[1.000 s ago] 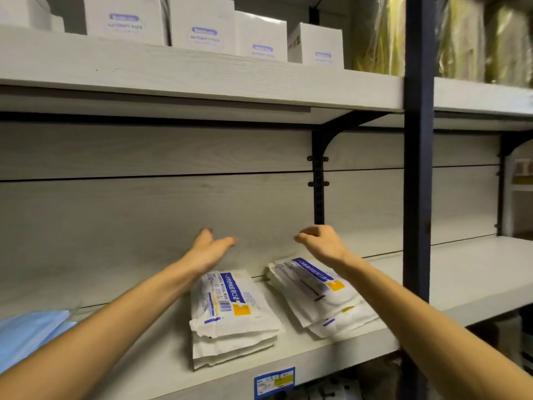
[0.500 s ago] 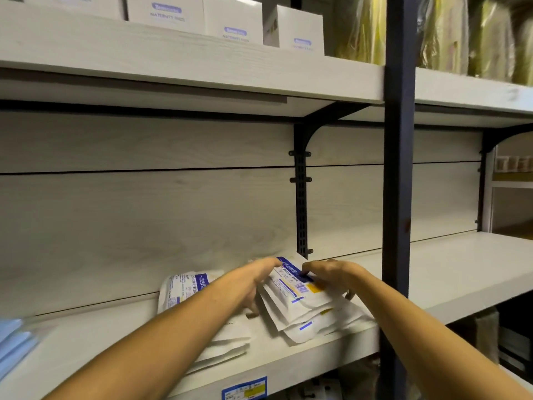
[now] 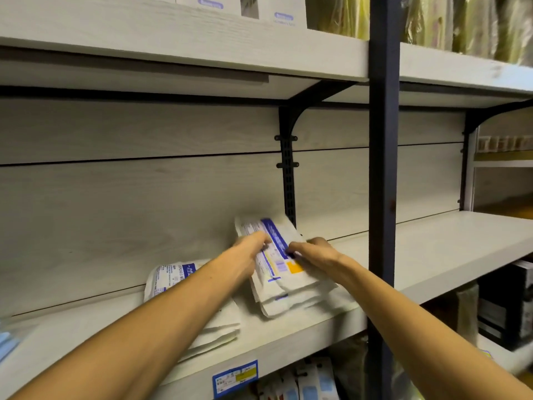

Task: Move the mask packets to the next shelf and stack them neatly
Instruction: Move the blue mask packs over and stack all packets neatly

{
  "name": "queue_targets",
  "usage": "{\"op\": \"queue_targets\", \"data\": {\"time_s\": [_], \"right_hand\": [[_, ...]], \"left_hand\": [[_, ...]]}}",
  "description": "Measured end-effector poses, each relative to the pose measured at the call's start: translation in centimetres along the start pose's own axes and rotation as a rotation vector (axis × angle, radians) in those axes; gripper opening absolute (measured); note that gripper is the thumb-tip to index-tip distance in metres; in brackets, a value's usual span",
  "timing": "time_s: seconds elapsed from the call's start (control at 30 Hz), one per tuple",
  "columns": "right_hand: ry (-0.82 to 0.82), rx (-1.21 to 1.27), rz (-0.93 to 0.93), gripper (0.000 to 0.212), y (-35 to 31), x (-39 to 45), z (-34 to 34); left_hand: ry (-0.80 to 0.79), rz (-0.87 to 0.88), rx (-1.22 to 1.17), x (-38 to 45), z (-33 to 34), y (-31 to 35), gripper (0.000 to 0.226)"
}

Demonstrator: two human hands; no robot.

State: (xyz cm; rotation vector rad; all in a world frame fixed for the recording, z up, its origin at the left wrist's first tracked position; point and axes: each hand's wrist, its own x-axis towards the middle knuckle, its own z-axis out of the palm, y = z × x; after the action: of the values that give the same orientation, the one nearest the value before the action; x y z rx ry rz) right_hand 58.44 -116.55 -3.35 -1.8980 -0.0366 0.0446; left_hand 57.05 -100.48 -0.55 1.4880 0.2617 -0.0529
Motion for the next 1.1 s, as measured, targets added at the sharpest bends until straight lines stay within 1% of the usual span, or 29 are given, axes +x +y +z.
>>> {"op": "queue_targets", "data": {"time_s": [0.07,0.1,0.17,0.23,0.3,0.37,0.4,0.5,0.6,0.7,0.77,0.83,0.93,1.03,1.1], "right_hand": [[0.104,0.112,-0.2,0.037,0.4,-0.1,0.7],[0.145,0.135,-0.299,0.039,0.6,-0.1,0.9],[0.175,0.155,-0.433,0.048,0.9,-0.5,1.1],[0.178,0.165,-0.479,0.054,1.8,-0.8,1.2],[0.168,0.176,-0.476,0.052,2.4,-1.3,2.0],[0.155,0.209,-0.48,0.047,2.6,-1.6,3.0],[0.159,0.229,-0.492,0.047,2.4,-1.7,3.4],[0.262,0.226,-0.556,0.061,1.7,-1.9,3.9],[0.359,0.09,-0.619,0.083,2.5,-2.0,3.3],[0.322,0.037,-0.59,0.094,3.7,-2.0,3.3],[0.287,0.07,-0.571,0.09,3.5,-1.9,3.2],[0.27,0.106,-0.568,0.078,2.5,-2.0,3.3],[0.302,0.109,-0.595,0.074,2.1,-2.1,3.3],[0.253,0.058,-0.528,0.07,3.5,-2.4,3.6],[0.249,0.067,-0.494,0.071,3.9,-2.6,3.8]], "left_hand": [[0.069,0.143,-0.047,0.8,-0.8,0.0,0.064],[0.072,0.188,-0.089,0.8,-1.2,0.1,0.075],[0.001,0.216,-0.167,-0.1,-1.8,0.3,0.082],[-0.071,0.224,-0.173,-1.1,-2.2,0.4,0.077],[-0.069,0.277,-0.113,-1.5,-2.2,0.1,0.066],[-0.061,0.304,-0.137,-1.8,-1.9,-0.3,0.061],[-0.062,0.319,-0.169,-2.0,-1.7,-0.3,0.061],[-0.07,0.402,-0.238,-2.5,-1.2,-0.5,0.063],[-0.114,0.477,-0.201,-3.1,-1.2,-1.1,0.061],[-0.128,0.486,-0.084,-3.1,-1.5,-1.6,0.066],[-0.103,0.486,-0.102,-3.1,-1.7,-1.3,0.067],[-0.077,0.507,-0.14,-3.2,-1.7,-0.7,0.063],[-0.058,0.52,-0.179,-3.2,-1.7,-0.7,0.054],[-0.064,0.431,-0.113,-2.9,-2.1,-1.7,0.063],[-0.082,0.412,-0.093,-2.4,-2.5,-1.9,0.068]]}}
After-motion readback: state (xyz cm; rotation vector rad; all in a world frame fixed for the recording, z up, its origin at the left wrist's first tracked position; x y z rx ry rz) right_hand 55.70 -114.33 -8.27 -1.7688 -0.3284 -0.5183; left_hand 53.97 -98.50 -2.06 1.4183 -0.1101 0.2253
